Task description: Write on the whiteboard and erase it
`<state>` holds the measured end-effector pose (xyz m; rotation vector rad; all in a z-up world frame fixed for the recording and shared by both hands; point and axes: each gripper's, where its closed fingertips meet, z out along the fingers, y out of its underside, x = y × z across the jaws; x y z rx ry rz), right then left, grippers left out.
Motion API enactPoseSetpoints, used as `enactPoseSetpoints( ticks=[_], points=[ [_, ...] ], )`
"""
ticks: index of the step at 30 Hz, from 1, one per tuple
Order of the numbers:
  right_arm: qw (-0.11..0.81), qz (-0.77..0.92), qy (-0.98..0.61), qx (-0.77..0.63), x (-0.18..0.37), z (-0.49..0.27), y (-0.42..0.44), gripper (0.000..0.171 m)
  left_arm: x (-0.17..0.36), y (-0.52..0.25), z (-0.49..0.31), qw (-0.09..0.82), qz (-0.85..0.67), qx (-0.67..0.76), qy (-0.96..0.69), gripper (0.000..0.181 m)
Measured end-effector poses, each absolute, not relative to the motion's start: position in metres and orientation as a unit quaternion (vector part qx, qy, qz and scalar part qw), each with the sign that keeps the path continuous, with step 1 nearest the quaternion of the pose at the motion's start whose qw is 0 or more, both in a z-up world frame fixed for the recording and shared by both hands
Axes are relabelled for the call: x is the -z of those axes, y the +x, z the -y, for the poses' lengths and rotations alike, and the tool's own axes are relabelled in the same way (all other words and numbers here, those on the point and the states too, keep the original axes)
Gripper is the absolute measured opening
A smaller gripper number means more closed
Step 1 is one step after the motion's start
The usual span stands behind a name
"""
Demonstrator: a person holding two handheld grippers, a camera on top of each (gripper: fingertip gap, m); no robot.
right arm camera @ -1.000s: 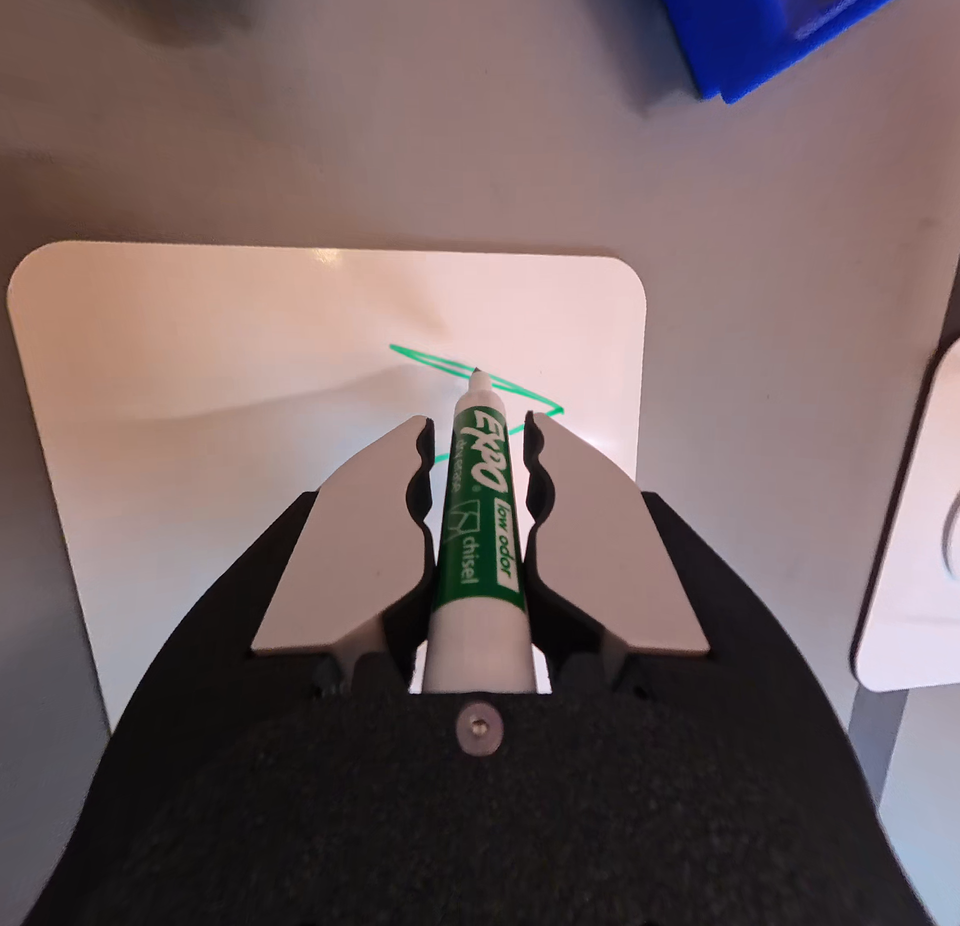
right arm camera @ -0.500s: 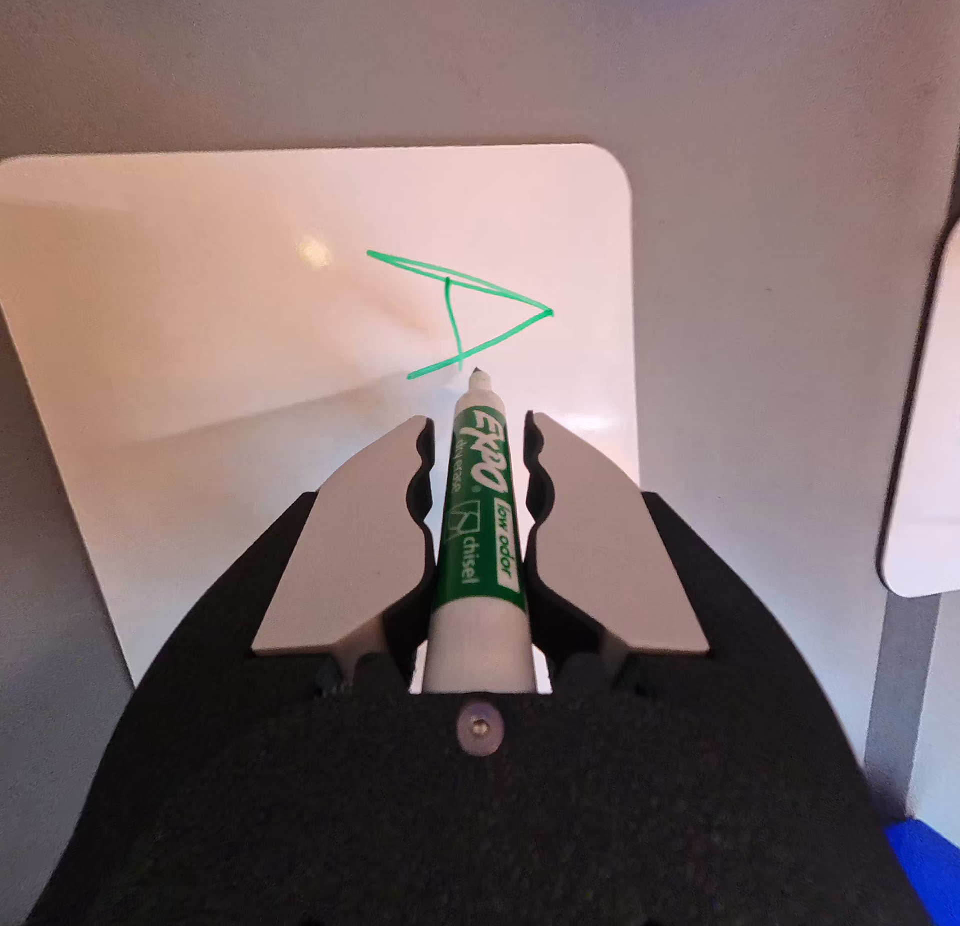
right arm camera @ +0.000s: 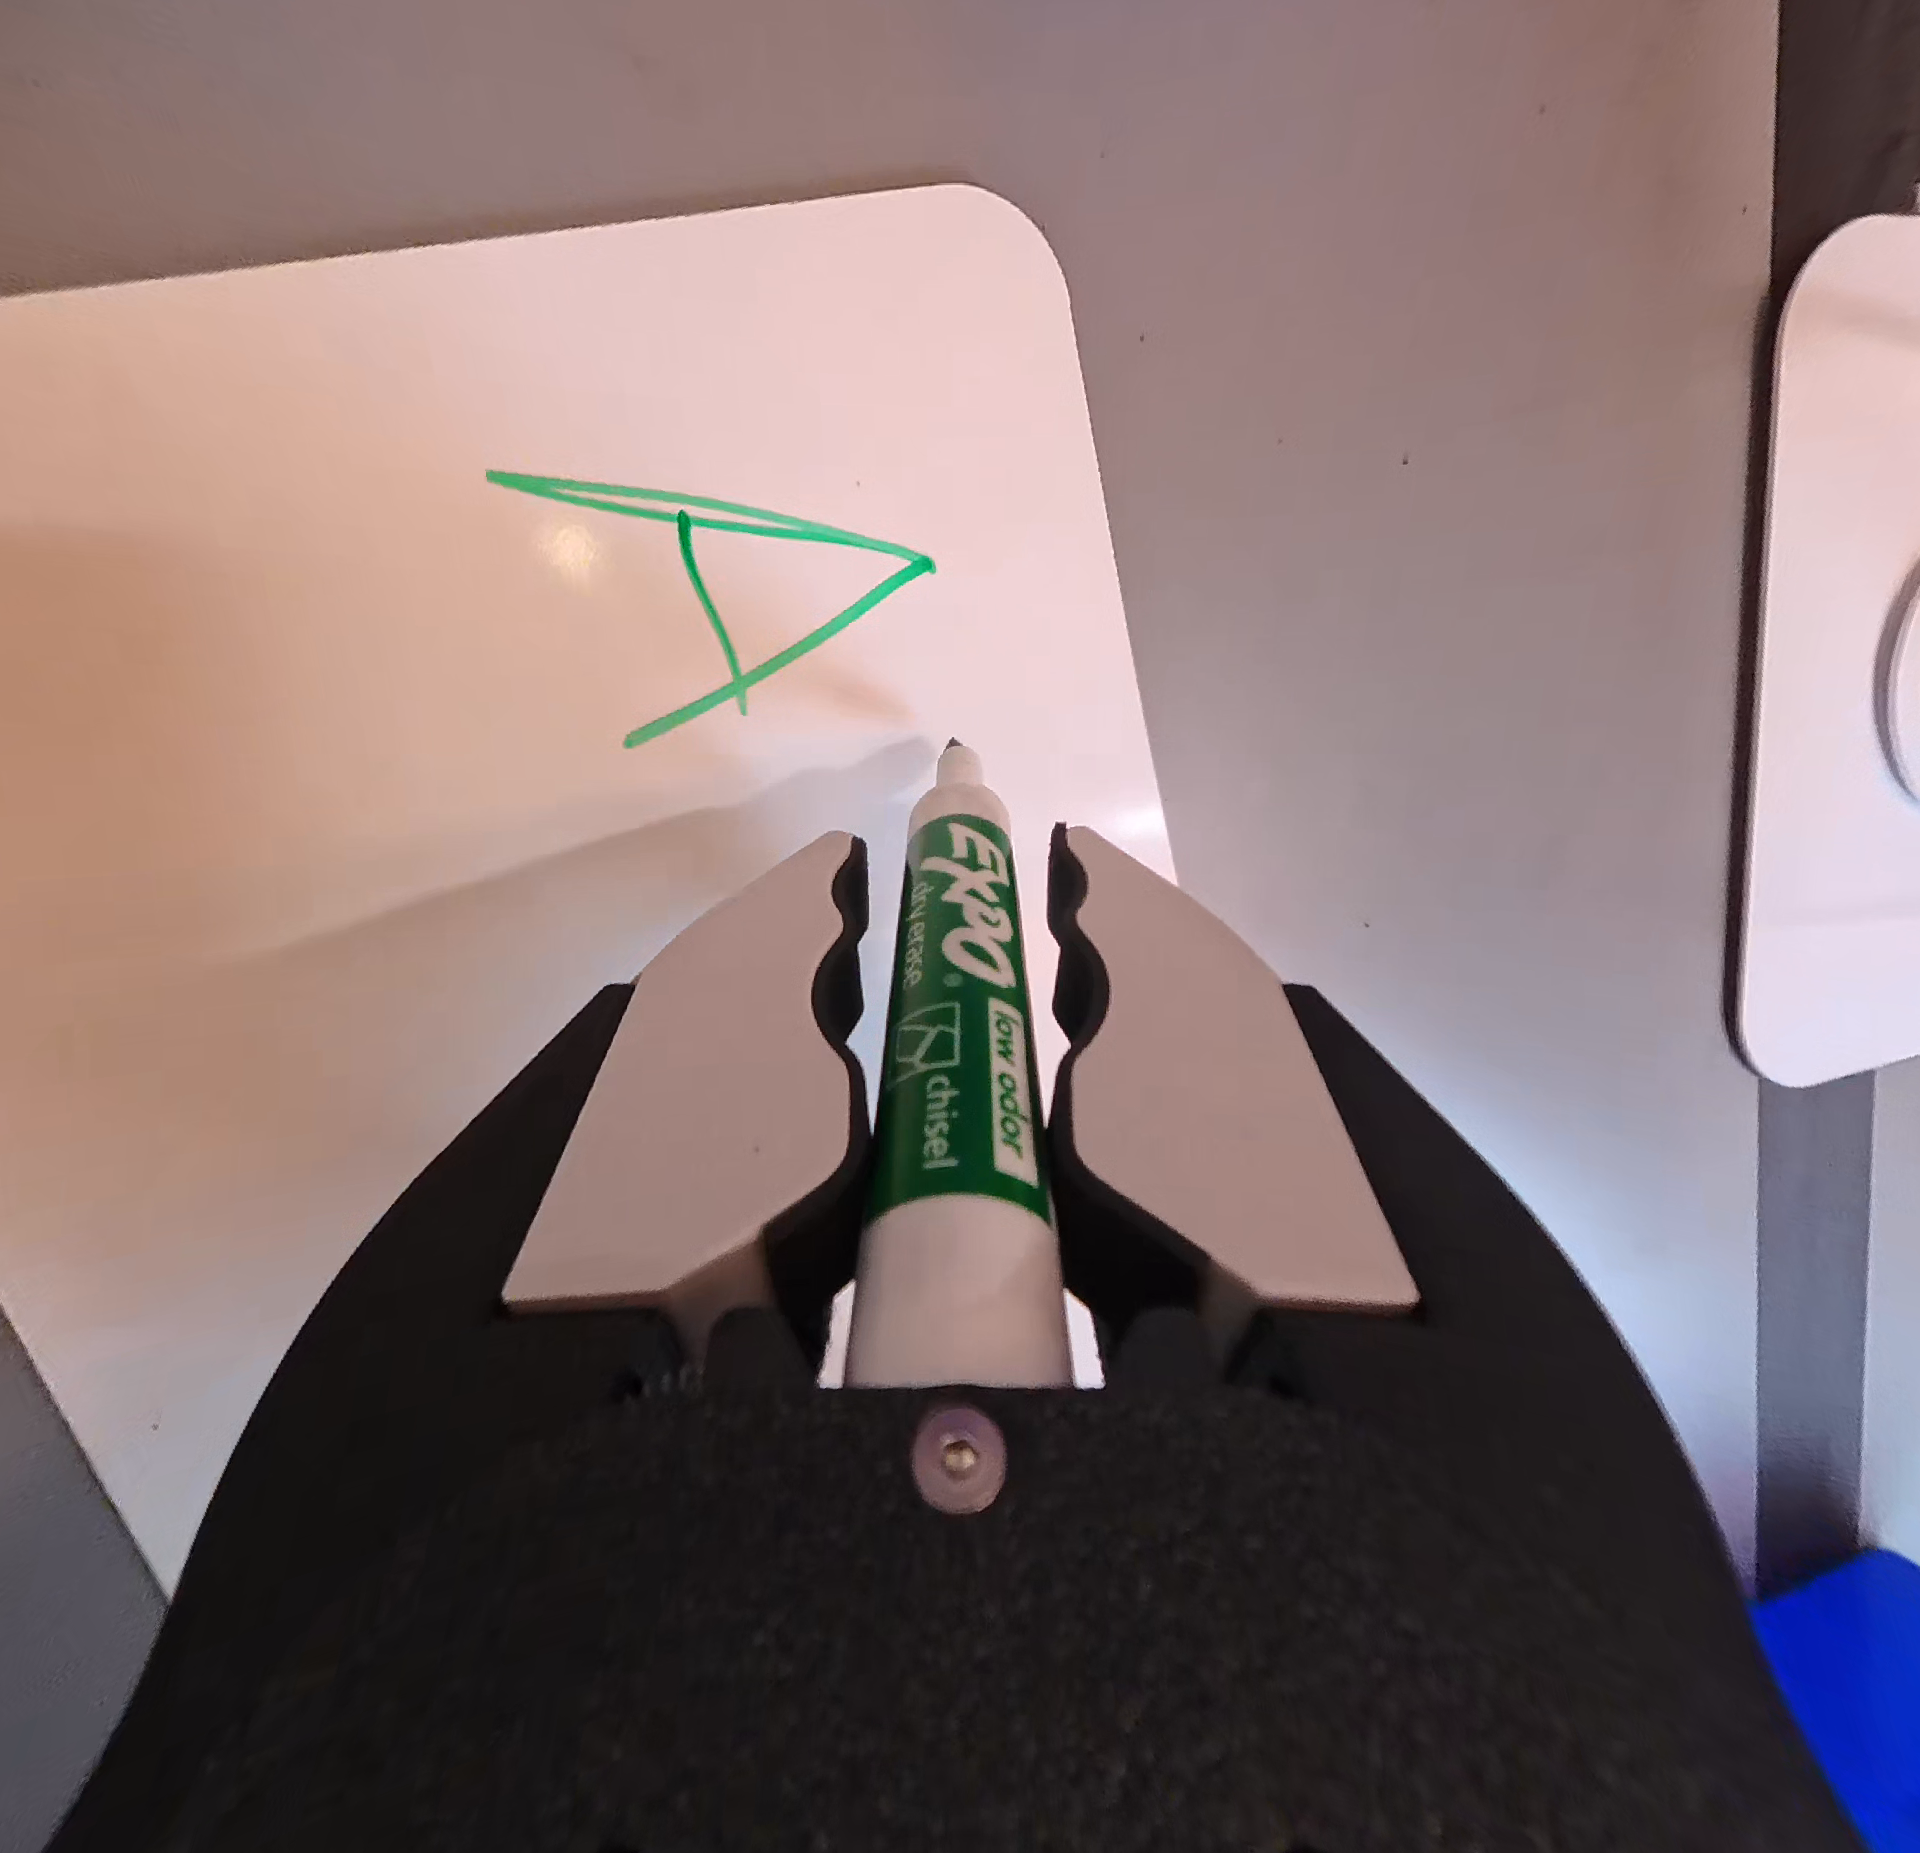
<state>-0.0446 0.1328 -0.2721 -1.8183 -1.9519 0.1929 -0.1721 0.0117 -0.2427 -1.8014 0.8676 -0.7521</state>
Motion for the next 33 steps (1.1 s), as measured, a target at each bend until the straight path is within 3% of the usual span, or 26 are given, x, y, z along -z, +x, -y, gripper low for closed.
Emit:
enactPoseSetpoints(
  ticks=[11, 20, 27, 33],
  points=[
    [0.223, 0.715, -0.659, -0.067, 0.281, -0.137, -0.05, 0.034, 0.244, -0.171, -0.011, 0.48, -0.36, 0.306, -0.739, 0.02],
    [0.166, 0.733, -0.648, -0.122, 0.28, -0.079, -0.03, 0.033, 0.244, -0.171, -0.011, 0.477, -0.361, 0.308, -0.74, 0.02],
    [0.231, 0.697, -0.669, -0.112, 0.267, -0.129, -0.046, 0.034, 0.245, -0.17, -0.009, 0.474, -0.366, 0.306, -0.74, 0.02],
    [0.221, 0.701, -0.67, -0.108, 0.278, -0.139, -0.053, 0.033, 0.246, -0.169, -0.008, 0.472, -0.367, 0.309, -0.74, 0.02]
  ],
)
